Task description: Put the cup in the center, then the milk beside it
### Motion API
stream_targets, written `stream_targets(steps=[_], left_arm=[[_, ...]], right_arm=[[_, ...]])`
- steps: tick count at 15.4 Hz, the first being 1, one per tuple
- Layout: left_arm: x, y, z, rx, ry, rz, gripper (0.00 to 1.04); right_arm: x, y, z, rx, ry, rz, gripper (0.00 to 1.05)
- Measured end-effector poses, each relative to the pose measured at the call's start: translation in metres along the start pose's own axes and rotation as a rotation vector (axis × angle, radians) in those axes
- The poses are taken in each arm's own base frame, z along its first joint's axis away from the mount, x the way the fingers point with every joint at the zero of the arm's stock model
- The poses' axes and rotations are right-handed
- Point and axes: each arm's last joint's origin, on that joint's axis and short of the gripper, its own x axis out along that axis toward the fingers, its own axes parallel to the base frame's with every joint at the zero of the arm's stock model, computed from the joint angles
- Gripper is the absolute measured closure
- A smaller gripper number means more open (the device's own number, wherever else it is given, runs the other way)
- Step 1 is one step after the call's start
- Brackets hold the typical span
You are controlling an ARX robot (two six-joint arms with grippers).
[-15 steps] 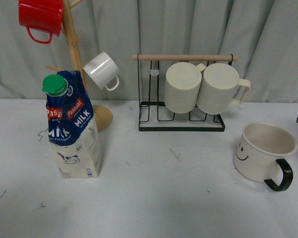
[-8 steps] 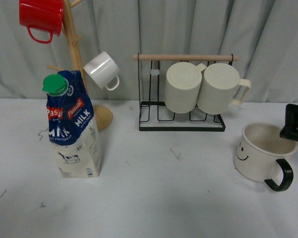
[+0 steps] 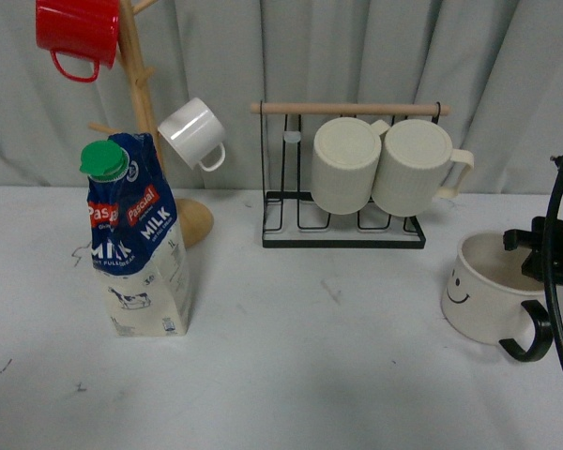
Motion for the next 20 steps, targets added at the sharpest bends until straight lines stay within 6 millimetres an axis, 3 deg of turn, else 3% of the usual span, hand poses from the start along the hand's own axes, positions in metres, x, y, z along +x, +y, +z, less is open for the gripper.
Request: stream_targets(steps=[3,4,6,8,14,20], left_arm=[[0.000,0.000,0.000,0.000,0.001,0.000,0.07],[0.000,0.000,0.000,0.000,0.001,0.000,0.07],[0.000,0.000,0.000,0.000,0.001,0.000,0.07],[0.000,0.000,0.000,0.000,0.000,0.000,0.07],[0.000,0.000,0.000,0.000,0.000,0.000,0.07],[0.000,0.000,0.000,0.000,0.001,0.000,0.07]], right_arm=[[-0.008,0.004,0.003,-0.010,-0.008,0.014,0.98],[-0.016,0.010,0.006,-0.021,-0.024,0.037,1.01],[-0.036,0.029,0.013,-0.047,-0.060,0.088,1.01],[-0.045,0.052,0.012,-0.057,-0.050,0.125,1.01],[-0.033,0.120,0.005,-0.032,0.000,0.066,1.01],[-0.018,0.129,-0.006,0.024,0.036,-0.007,1.01]])
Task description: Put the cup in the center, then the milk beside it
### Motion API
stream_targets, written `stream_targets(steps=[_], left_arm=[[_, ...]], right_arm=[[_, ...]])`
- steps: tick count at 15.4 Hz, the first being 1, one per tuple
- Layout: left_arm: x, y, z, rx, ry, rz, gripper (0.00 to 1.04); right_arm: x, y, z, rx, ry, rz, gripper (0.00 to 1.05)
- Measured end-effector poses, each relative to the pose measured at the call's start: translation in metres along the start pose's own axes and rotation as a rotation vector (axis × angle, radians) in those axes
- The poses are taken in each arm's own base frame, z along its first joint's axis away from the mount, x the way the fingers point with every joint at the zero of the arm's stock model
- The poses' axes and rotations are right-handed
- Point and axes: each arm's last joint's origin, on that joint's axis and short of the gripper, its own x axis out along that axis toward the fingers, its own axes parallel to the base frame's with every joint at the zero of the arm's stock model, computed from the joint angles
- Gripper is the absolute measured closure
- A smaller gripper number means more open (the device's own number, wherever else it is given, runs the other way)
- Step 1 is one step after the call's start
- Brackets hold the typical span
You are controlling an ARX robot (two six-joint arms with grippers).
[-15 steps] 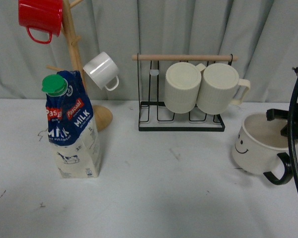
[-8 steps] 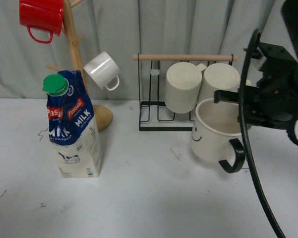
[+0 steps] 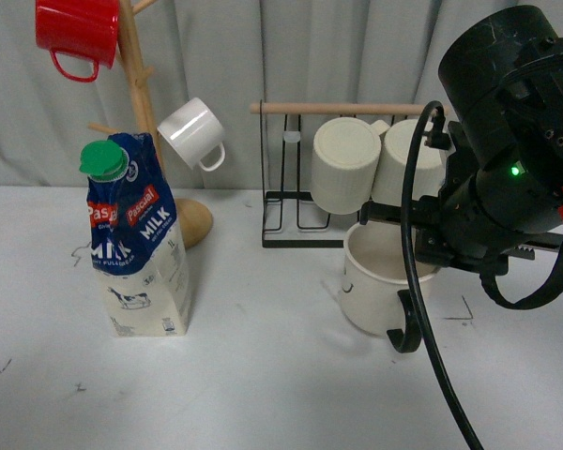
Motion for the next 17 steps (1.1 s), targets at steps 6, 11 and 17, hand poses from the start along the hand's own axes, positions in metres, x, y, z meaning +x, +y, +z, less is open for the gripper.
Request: stream_targets(steps=[6,11,17], left_arm=[[0.000,0.000,0.000,0.000,0.000,0.000,0.07],[0.000,0.000,0.000,0.000,0.000,0.000,0.07],[0.000,0.000,0.000,0.000,-0.001,0.000,0.07]], right_arm=[[0.006,-0.005,-0.007,0.026,0.025,-0.009,1.01],[0.008,-0.008,-0.008,0.031,0.035,-0.017,1.01],[-0.004,-0.012,0.003,0.048,0.011,0.005,0.59]])
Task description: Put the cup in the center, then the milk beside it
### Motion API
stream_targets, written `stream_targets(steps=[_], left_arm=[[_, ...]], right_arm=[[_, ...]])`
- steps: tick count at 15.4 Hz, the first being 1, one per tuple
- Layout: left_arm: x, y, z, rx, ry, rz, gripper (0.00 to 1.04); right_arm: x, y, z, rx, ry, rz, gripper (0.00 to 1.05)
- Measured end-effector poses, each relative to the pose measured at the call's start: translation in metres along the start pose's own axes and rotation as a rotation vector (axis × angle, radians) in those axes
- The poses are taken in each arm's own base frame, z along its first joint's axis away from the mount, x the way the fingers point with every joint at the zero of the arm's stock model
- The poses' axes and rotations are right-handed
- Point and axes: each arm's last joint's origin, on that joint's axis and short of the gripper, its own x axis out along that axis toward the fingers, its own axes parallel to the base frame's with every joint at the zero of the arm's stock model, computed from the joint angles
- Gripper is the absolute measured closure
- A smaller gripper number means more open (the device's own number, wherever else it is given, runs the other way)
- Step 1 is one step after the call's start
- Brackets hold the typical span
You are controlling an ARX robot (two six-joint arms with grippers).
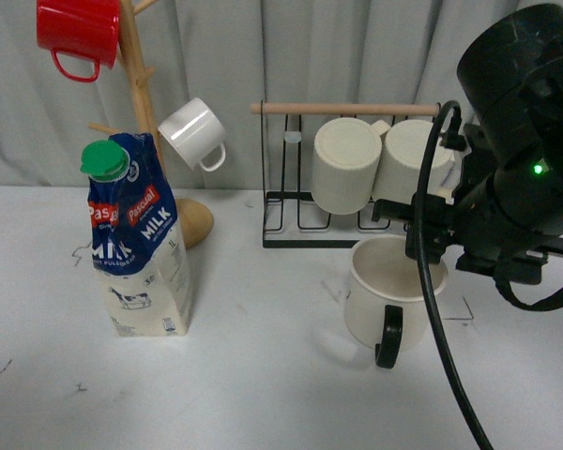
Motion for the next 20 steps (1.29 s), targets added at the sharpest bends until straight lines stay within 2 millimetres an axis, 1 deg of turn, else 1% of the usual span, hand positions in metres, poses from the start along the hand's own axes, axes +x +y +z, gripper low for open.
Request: stream_targets(steps=[2,4,5,6,7,8,9,10,11,12,13,14,15,20], left_arm=[[0.000,0.000,0.000,0.000,0.000,0.000,0.07],[0.000,0.000,0.000,0.000,0.000,0.000,0.07],[0.000,0.000,0.000,0.000,0.000,0.000,0.07],[0.000,0.000,0.000,0.000,0.000,0.000,0.07],[0.000,0.000,0.000,0.000,0.000,0.000,0.07],[0.000,0.000,0.000,0.000,0.001,0.000,0.07],[0.000,0.000,0.000,0.000,0.000,0.000,0.07],[0.000,0.000,0.000,0.000,0.001,0.000,0.07],[0.000,0.000,0.000,0.000,0.000,0.000,0.07],[0.000,0.000,0.000,0.000,0.000,0.000,0.07],[0.000,0.000,0.000,0.000,0.001,0.000,0.07],[0.000,0.000,0.000,0.000,0.000,0.000,0.07],[0.000,0.000,0.000,0.000,0.001,0.000,0.07],[0.000,0.000,0.000,0.000,0.001,0.000,0.07]], right_arm=[[-0.015,-0.004,0.013,0.022,-0.053,0.022,0.34],[-0.044,-0.006,0.033,0.051,-0.175,0.071,0.10],[-0.076,-0.004,0.047,0.058,-0.291,0.124,0.06],[-0.113,-0.004,0.059,0.052,-0.419,0.174,0.07],[-0.142,-0.005,0.065,0.047,-0.511,0.211,0.06],[-0.168,-0.006,0.067,0.039,-0.605,0.243,0.07],[-0.183,-0.016,0.055,-0.022,-0.837,0.201,0.21],[-0.194,-0.037,0.020,-0.133,-0.928,0.142,0.39],[-0.208,-0.067,-0.035,-0.207,-0.913,0.087,0.71],[-0.214,-0.091,-0.082,-0.231,-0.893,0.091,0.96],[-0.212,-0.118,-0.121,-0.220,-0.927,0.072,1.03],[-0.209,-0.125,-0.131,-0.227,-0.941,0.094,1.03],[-0.204,-0.137,-0.137,-0.217,-0.932,0.070,1.03],[-0.203,-0.139,-0.142,-0.222,-0.940,0.081,1.03]])
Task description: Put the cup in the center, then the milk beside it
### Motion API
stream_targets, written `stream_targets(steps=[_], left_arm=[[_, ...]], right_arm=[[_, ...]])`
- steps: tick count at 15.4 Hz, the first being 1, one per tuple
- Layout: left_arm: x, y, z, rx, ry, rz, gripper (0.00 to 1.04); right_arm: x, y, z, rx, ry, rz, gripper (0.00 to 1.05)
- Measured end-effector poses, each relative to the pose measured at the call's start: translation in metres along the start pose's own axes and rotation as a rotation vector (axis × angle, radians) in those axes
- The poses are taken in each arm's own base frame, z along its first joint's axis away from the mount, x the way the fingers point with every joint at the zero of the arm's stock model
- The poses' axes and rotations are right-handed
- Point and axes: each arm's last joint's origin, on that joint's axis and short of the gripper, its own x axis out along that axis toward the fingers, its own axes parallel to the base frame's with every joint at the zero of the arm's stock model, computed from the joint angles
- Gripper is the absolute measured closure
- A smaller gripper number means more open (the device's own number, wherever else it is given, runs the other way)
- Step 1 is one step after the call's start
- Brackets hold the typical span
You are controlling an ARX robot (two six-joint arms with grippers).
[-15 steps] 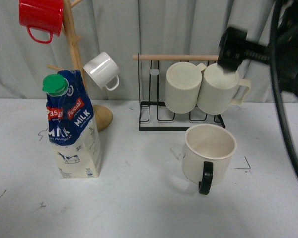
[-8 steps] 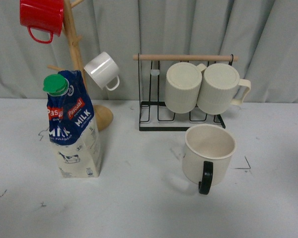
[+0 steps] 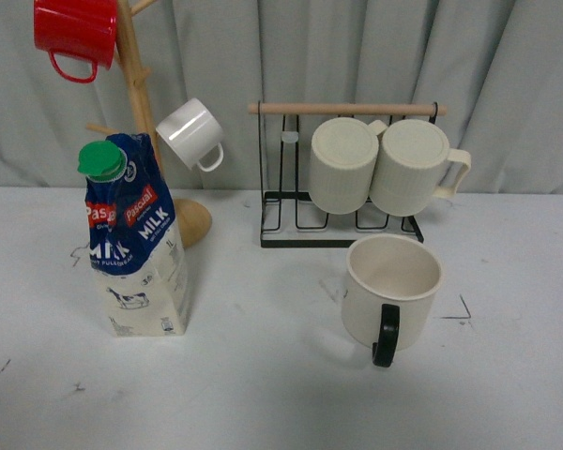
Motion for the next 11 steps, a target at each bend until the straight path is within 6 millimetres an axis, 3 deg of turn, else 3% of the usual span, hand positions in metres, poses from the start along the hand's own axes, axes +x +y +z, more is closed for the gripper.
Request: stream_targets(steps=[11], left_arm=[[0.000,0.000,0.000,0.000,0.000,0.000,0.07]], right_arm=[[-0.010,0.000,-0.015,0.000,0.002,0.005,1.03]])
